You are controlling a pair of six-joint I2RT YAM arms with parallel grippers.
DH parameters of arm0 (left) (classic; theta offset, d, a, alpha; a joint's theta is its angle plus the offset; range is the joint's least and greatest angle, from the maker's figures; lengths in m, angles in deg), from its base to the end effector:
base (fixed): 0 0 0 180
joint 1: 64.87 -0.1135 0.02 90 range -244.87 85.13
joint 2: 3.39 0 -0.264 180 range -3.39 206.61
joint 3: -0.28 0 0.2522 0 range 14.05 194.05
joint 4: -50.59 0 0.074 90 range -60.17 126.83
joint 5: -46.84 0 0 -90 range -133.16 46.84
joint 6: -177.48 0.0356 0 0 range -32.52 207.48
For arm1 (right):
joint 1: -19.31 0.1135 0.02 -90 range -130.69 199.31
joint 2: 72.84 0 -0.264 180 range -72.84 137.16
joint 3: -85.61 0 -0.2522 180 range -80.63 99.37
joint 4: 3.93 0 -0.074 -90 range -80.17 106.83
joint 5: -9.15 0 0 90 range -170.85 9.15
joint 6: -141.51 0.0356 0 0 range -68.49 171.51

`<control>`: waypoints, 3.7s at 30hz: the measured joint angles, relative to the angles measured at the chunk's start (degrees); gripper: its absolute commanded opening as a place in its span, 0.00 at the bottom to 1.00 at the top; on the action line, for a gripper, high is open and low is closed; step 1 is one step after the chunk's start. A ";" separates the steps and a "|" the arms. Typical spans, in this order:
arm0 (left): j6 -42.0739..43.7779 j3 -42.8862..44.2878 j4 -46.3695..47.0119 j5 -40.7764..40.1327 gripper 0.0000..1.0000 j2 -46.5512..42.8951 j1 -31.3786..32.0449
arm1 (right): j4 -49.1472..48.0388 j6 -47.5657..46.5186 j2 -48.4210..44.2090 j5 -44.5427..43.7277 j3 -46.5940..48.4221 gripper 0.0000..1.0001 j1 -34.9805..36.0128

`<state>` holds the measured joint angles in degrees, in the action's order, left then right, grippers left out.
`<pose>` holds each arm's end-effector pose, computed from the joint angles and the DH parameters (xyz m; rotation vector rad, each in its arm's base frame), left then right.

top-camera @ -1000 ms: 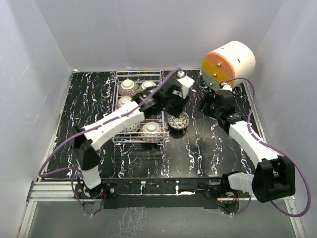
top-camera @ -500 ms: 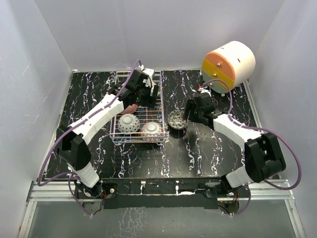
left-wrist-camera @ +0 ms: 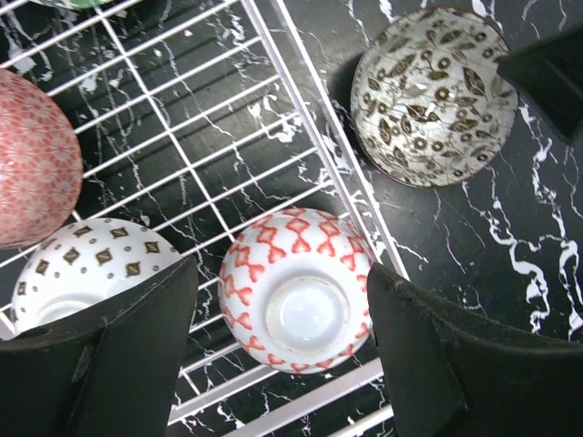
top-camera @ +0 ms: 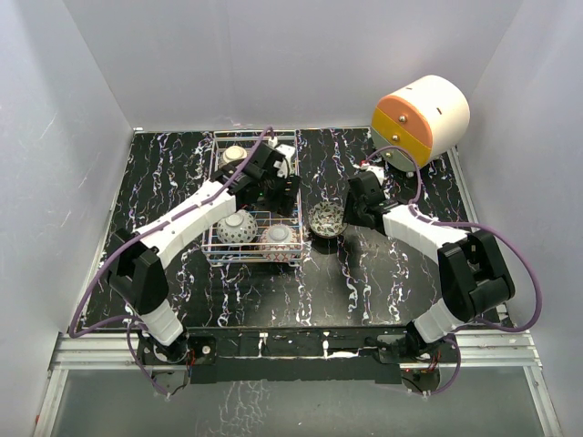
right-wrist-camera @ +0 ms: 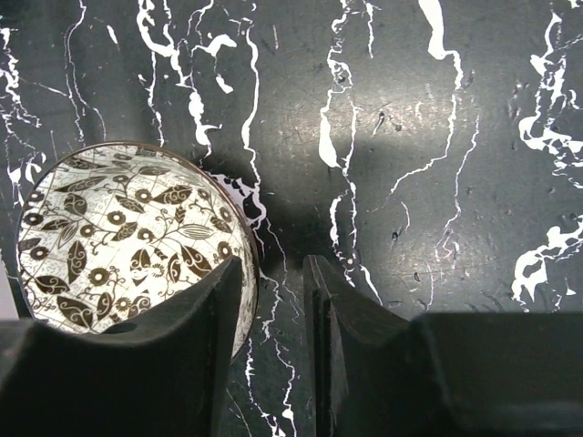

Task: Unload the bowls from the dish rack

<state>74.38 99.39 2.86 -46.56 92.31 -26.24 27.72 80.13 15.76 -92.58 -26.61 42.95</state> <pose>0.2953 -0.2333 0.3147 0.4955 2.3214 -0.3727 0.2920 0.1199 0.2015 0.1929 2.4576 0.1414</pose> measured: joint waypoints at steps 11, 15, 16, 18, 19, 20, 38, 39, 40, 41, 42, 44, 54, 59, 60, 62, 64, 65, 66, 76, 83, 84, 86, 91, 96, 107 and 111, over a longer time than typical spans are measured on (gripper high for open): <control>-0.20 -2.45 -0.57 -0.48 0.73 0.00 2.97 | -0.42 -0.02 0.66 -1.77 0.09 0.31 0.00; -0.57 -3.54 -0.70 -0.46 0.73 -0.04 2.97 | -2.03 0.02 1.14 -0.07 0.11 0.30 0.00; -0.68 -3.78 -0.66 -0.44 0.73 -0.11 2.97 | -2.27 0.07 1.44 0.42 0.11 0.29 -0.02; -0.96 -4.13 -0.63 -0.39 0.73 -0.24 2.97 | -2.82 0.17 2.25 1.38 0.11 0.26 -0.02; -1.07 -4.35 -0.57 -0.39 0.73 -0.42 2.97 | -3.08 0.22 2.67 1.79 0.11 0.25 -0.02; -1.09 -4.52 -0.57 -0.39 0.73 -0.59 2.97 | -3.15 0.24 3.15 2.32 0.11 0.23 -0.02; -2.05 -5.92 -0.13 -0.39 0.74 -2.25 3.89 | -3.85 0.98 1.70 3.48 -0.90 0.08 -2.54; -2.12 -6.08 0.13 -0.37 0.74 -2.25 3.93 | -3.85 1.01 0.92 3.34 -1.40 0.08 -3.28; -2.14 -6.23 0.33 -0.37 0.74 -2.25 3.96 | -3.67 0.98 0.17 3.26 -1.79 0.08 -4.02; -2.16 -6.43 0.48 -0.35 0.74 -2.25 3.98 | -3.52 0.98 -0.68 3.26 -2.29 0.08 -4.85; -2.23 -6.62 0.55 -0.33 0.74 -2.25 4.00 | -3.45 0.98 -1.40 3.28 -2.80 0.08 -5.77; -2.38 -6.73 0.52 -0.26 0.74 -2.25 4.09 | -3.45 1.01 -2.58 3.56 -3.80 0.08 -7.72; -2.75 -7.63 1.11 -0.15 0.74 -2.27 4.42 | -3.17 0.83 -4.98 4.17 -8.02 0.09 -14.14; -2.99 -7.74 1.20 -0.20 0.74 -2.27 4.46 | -4.26 0.96 -5.29 4.87 -9.01 0.31 -14.01; -3.04 -7.78 1.22 -0.20 0.74 -2.27 4.46 | -4.37 1.05 -5.51 5.01 -9.29 0.34 -14.01; -3.19 -7.89 1.22 -0.22 0.74 -2.27 4.48 | -4.48 1.05 -6.14 5.33 -9.66 0.39 -13.99; -3.41 -8.09 1.38 -0.31 0.74 -2.27 4.50 | -4.52 1.03 -7.02 5.51 -9.68 0.42 -13.99; -3.43 -8.13 1.36 -0.39 0.74 -2.27 4.52 | -4.55 1.03 -7.65 5.53 -9.68 0.44 -13.99; -3.45 -8.17 1.36 -0.52 0.74 -2.27 4.59 | -4.55 1.03 -8.33 5.46 -9.68 0.45 -13.99; -3.91 -8.20 0.39 -2.05 0.70 -1.27 4.79 | -4.55 0.92 -13.97 3.23 -9.68 0.52 -13.99; -4.15 -8.76 0.33 -2.12 0.62 -1.22 4.85 | -4.48 0.79 -14.14 2.43 -9.68 0.52 -13.99; -4.31 -8.94 0.37 -2.10 0.62 -1.22 4.87 | -4.46 0.76 -14.14 2.43 -9.68 0.52 -13.99; -4.50 -9.31 0.35 -2.08 0.62 -1.22 4.90 | -4.46 0.76 -14.14 2.43 -9.68 0.52 -13.99; -4.92 -9.46 0.57 -2.03 0.62 -0.22 4.98 | -4.46 0.55 -14.14 2.43 -9.68 0.52 -13.99; -5.03 -9.44 0.87 -2.03 0.51 -0.11 4.98 | -4.46 0.26 -14.16 2.40 -9.68 0.52 -13.99; -5.09 -9.11 1.33 -1.99 0.30 -0.11 4.98 | -4.46 0.13 -14.16 2.25 -9.68 0.52 -13.99; -5.09 -8.68 0.39 -1.90 0.28 -0.11 4.98 | -4.46 0.15 -14.16 2.29 -9.68 0.52 -13.99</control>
<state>69.29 90.71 3.25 -48.46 92.20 -21.25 23.26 80.28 1.60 -90.28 -36.30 28.96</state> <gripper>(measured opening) 0.479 0.517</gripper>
